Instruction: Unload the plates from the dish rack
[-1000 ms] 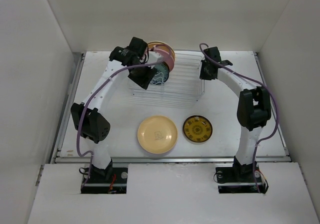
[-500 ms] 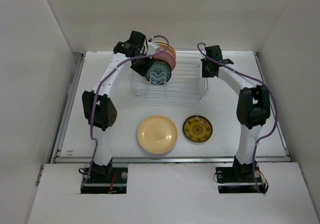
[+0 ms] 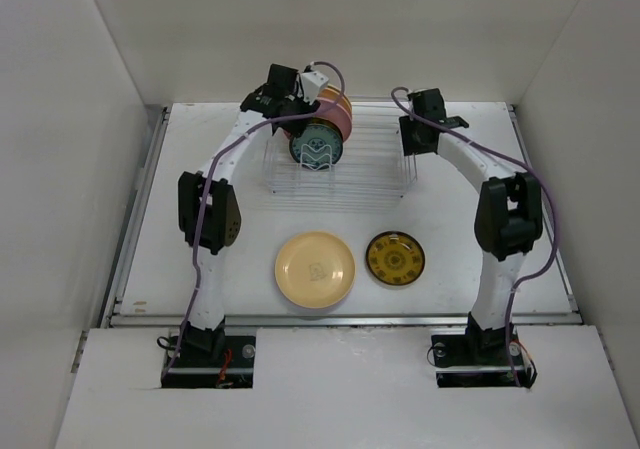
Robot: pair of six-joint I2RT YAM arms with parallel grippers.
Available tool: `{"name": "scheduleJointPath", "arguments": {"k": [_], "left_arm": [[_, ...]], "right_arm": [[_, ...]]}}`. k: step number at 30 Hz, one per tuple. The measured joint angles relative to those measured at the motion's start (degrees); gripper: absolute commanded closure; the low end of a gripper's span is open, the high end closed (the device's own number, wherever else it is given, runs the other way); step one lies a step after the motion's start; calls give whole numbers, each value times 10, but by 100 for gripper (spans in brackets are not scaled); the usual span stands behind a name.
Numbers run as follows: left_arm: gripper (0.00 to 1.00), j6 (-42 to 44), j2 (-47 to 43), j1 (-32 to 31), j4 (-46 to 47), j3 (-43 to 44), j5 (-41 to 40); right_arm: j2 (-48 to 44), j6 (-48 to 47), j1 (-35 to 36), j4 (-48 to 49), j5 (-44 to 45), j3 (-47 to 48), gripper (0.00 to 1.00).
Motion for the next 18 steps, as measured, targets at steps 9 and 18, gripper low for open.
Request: {"name": "scheduleJointPath", "arguments": {"k": [9, 18], "left_arm": [[49, -96, -15, 40, -6, -45, -2], [40, -174, -63, 86, -90, -31, -33]], "right_arm": [[-142, -23, 30, 2, -35, 15, 21], [2, -81, 163, 4, -128, 206, 41]]}}
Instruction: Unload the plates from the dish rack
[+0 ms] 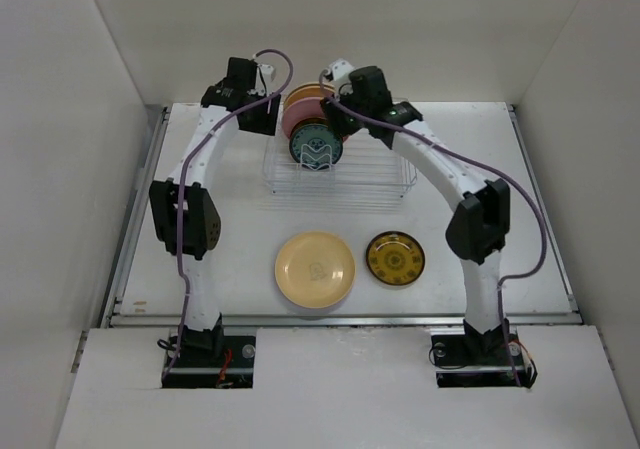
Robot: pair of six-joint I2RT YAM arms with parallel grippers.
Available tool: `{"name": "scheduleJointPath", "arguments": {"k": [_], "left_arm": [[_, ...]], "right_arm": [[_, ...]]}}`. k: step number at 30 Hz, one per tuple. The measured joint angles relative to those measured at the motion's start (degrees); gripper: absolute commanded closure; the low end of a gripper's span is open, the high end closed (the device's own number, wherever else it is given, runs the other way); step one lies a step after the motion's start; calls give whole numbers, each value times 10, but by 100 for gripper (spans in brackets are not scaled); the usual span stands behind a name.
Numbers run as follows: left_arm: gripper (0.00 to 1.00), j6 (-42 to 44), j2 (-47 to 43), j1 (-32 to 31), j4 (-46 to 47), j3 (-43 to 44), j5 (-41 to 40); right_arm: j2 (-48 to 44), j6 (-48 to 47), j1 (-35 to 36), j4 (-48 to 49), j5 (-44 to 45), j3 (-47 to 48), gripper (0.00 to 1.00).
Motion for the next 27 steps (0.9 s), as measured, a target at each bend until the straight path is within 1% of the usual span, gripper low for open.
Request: {"name": "scheduleJointPath", "arguments": {"k": [5, 8, 9, 12, 13, 14, 17, 18, 19, 22, 27], "left_arm": [[46, -20, 35, -3, -29, 7, -20], [50, -27, 69, -2, -39, 7, -32], [50, -29, 79, -2, -43, 7, -34], [61, -39, 94, 1, -47, -2, -26], [67, -40, 94, 1, -48, -2, -23], [78, -40, 94, 1, -48, -2, -23], [92, -45, 94, -1, -48, -3, -7], [100, -43, 94, -3, -49, -3, -3], [100, -45, 94, -4, -50, -3, -1], [100, -60, 94, -3, -50, -4, 3], [100, -61, 94, -2, -49, -6, 6]], "right_arm": [[114, -10, 21, -26, -17, 52, 44], [152, -10, 19, -31, -16, 66, 45], [162, -10, 18, -32, -15, 74, 47], [172, -8, 17, -37, -17, 88, 47], [172, -7, 17, -37, -17, 90, 47], [172, -7, 17, -35, -17, 94, 47], [172, -6, 18, -29, -17, 95, 47], [172, -6, 18, -29, -17, 95, 47], [172, -5, 18, -29, -16, 95, 47], [172, -5, 18, -29, -13, 96, 42], [168, -5, 18, -30, -13, 96, 42]]}}
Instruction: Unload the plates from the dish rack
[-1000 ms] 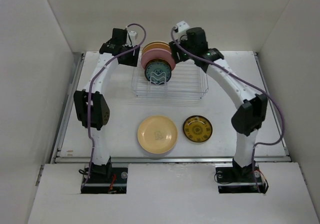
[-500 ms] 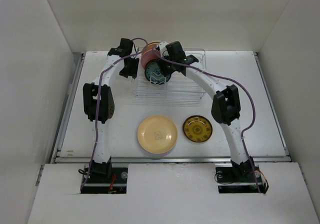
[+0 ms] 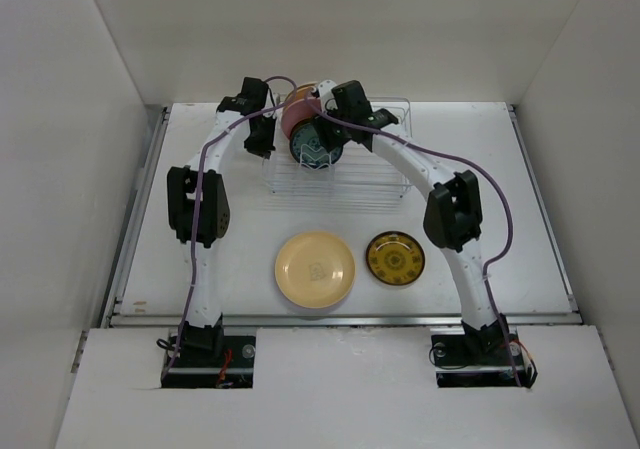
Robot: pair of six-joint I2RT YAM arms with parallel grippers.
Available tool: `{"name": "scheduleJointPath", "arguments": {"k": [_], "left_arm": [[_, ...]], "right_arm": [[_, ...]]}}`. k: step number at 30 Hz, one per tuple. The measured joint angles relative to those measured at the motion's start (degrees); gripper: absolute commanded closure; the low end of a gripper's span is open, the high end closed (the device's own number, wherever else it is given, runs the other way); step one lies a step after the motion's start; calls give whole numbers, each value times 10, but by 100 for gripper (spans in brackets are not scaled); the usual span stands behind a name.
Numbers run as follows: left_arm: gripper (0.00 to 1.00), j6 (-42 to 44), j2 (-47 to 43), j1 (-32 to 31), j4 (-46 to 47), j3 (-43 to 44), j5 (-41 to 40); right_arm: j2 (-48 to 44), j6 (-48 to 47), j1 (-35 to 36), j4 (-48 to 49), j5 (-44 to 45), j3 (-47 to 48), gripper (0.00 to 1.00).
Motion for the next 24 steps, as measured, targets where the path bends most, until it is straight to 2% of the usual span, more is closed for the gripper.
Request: {"name": "scheduleJointPath", "arguments": {"k": [6, 11, 16, 22, 24], "left_arm": [[100, 0, -1, 1, 4, -4, 2], [100, 0, -3, 2, 7, -7, 5], [100, 1, -3, 2, 7, -7, 5], [100, 2, -3, 2, 7, -7, 4], [100, 3, -3, 2, 6, -7, 4]], "right_arm": [[-38, 0, -1, 0, -7, -18, 42], [-58, 0, -2, 14, -4, -21, 49], [-30, 0, -2, 17, -5, -4, 56], [15, 10, -1, 18, -4, -4, 56], [30, 12, 0, 19, -2, 1, 59]]}}
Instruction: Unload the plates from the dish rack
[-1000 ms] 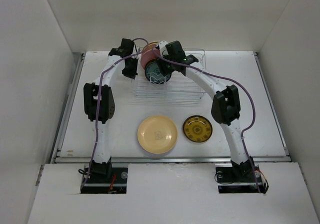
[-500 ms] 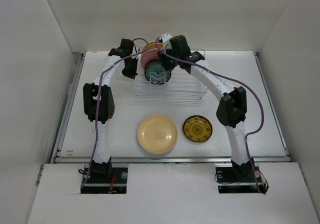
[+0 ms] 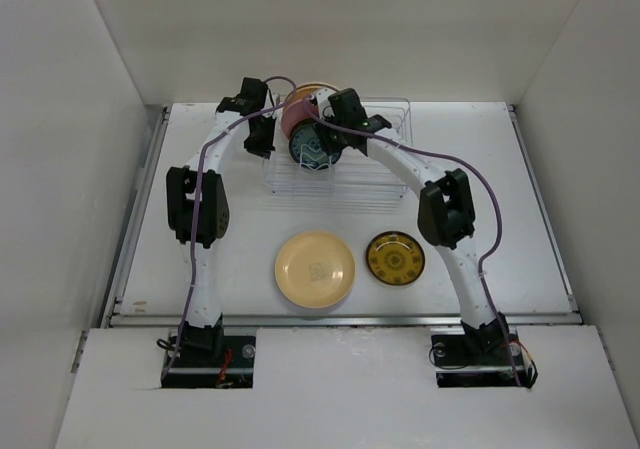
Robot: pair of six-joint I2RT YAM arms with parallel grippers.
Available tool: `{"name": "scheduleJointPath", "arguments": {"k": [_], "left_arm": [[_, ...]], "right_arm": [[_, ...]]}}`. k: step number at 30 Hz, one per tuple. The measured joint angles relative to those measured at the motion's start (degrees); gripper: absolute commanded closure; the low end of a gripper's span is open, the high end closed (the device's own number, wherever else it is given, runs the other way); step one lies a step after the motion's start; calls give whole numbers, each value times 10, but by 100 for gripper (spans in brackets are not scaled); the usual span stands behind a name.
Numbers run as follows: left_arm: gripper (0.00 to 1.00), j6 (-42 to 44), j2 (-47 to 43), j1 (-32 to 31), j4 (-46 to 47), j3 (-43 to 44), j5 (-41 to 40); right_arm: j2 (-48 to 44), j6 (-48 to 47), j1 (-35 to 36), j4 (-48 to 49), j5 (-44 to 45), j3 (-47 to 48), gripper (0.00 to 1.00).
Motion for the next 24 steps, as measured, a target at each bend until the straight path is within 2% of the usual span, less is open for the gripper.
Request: {"name": "scheduleJointPath", "arguments": {"k": [1, 3, 5, 7, 8, 9, 11, 12, 14, 19, 24], "left_arm": [[100, 0, 0, 0, 0, 0, 0], [100, 1, 0, 0, 0, 0, 0], [100, 1, 0, 0, 0, 0, 1], [100, 1, 0, 0, 0, 0, 2], [100, 0, 0, 0, 0, 0, 3], [100, -1, 0, 1, -1, 0, 6], [100, -2, 0, 1, -1, 0, 9], [100, -2, 0, 1, -1, 0, 10], [100, -2, 0, 1, -1, 0, 10], [100, -2, 0, 1, -1, 0, 10], [100, -2, 0, 1, -1, 0, 10]], "right_arm": [[6, 0, 0, 0, 0, 1, 62], [12, 1, 0, -2, 0, 1, 77], [13, 1, 0, -4, 0, 1, 97], [13, 0, -1, -7, 2, 2, 98], [13, -2, -1, -8, 2, 2, 93], [12, -2, -1, -10, 2, 2, 73], [10, -2, -2, -11, 5, 0, 58], [6, 0, -2, -10, 8, -1, 47], [-7, 0, 0, -11, 11, -8, 42], [-56, 0, -1, 7, 12, -19, 42], [-61, 5, -5, 22, 12, 0, 40]]}}
